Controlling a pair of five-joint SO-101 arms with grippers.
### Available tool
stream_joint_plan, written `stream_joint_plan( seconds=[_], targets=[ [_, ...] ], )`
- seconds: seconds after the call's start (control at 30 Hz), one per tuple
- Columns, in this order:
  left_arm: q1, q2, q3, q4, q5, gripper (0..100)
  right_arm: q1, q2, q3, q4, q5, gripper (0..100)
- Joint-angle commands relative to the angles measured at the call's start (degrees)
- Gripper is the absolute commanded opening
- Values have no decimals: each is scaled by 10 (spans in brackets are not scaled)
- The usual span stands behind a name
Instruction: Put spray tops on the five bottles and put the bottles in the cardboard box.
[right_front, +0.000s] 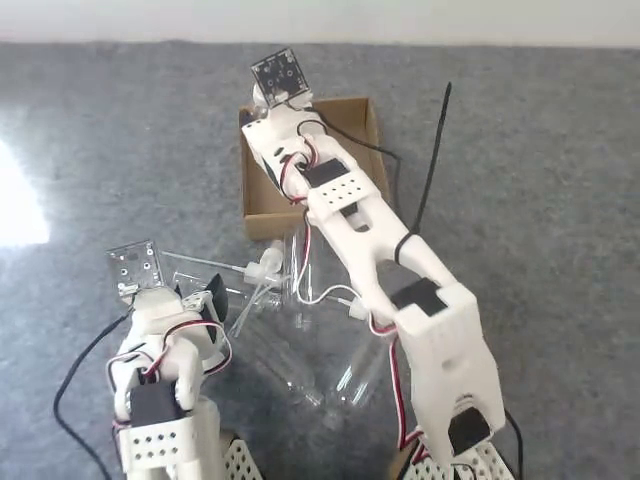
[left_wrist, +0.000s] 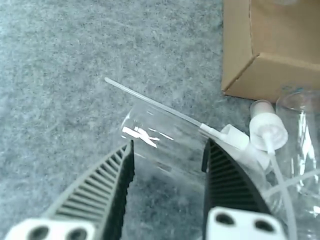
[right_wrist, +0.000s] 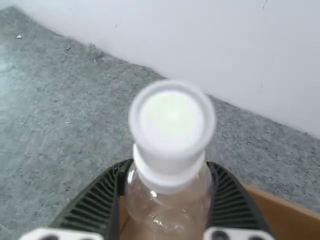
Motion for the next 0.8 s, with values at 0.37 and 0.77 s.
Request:
stream_joint_plan(
  seconds=[0.37,0.77],
  targets=[
    [0,-6,-5,2,7,210,12,146,-208,-9,-21,111],
    [0,-6,-5,2,7,210,9,171,-209,31,-20,113]
  ],
)
